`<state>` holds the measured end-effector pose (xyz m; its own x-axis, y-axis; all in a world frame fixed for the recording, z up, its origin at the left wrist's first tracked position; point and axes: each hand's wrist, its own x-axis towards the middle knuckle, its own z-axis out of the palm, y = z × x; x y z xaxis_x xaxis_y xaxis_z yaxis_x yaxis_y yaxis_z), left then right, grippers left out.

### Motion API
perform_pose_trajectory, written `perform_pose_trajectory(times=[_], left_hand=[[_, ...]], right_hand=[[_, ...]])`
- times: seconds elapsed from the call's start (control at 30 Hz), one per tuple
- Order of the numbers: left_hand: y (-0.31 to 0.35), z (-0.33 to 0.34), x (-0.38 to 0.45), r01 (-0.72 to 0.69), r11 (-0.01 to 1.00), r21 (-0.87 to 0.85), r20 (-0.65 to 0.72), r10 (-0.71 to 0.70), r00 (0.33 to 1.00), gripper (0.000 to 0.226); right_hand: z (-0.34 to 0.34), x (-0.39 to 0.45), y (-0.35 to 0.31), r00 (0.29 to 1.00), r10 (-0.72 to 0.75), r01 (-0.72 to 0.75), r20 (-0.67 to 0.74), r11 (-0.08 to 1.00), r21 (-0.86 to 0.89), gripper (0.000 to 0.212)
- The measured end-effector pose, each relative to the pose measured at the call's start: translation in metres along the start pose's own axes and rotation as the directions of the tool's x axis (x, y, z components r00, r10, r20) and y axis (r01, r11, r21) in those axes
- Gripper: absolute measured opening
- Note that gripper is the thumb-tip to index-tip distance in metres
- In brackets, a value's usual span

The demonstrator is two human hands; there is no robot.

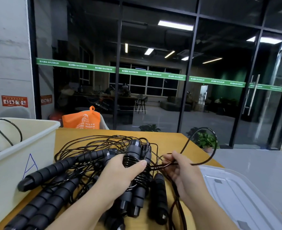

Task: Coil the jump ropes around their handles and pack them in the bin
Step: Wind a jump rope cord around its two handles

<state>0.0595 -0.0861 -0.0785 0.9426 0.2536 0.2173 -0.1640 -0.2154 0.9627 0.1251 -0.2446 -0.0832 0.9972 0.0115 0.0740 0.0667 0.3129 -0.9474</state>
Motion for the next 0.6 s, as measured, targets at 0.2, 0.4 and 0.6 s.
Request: perform_pose_trajectory(times=[0.2,0.4,0.6], left_hand=[[-0.002,-0.001,0.0,-0.01,1.0,0.015,0.047,0.009,0.999,0.019],[-0.004,-0.001,-0.001,-0.02,0.998,0.06,0.083,0.015,0.996,0.022],[-0.004,0.006,-0.004,-0.029,0.997,0.073,0.067,0.024,0.997,0.022]], right_hand=[[-0.011,0.009,-0.008,0.981,-0.06,0.111,-0.186,0.954,0.278,0.026],[-0.008,0.008,-0.004,0.999,-0.01,0.01,0.03,1.0,-0.022,0.011],[-0.003,0.0,0.006,0.95,-0.229,0.306,0.214,0.821,-0.482,0.062]])
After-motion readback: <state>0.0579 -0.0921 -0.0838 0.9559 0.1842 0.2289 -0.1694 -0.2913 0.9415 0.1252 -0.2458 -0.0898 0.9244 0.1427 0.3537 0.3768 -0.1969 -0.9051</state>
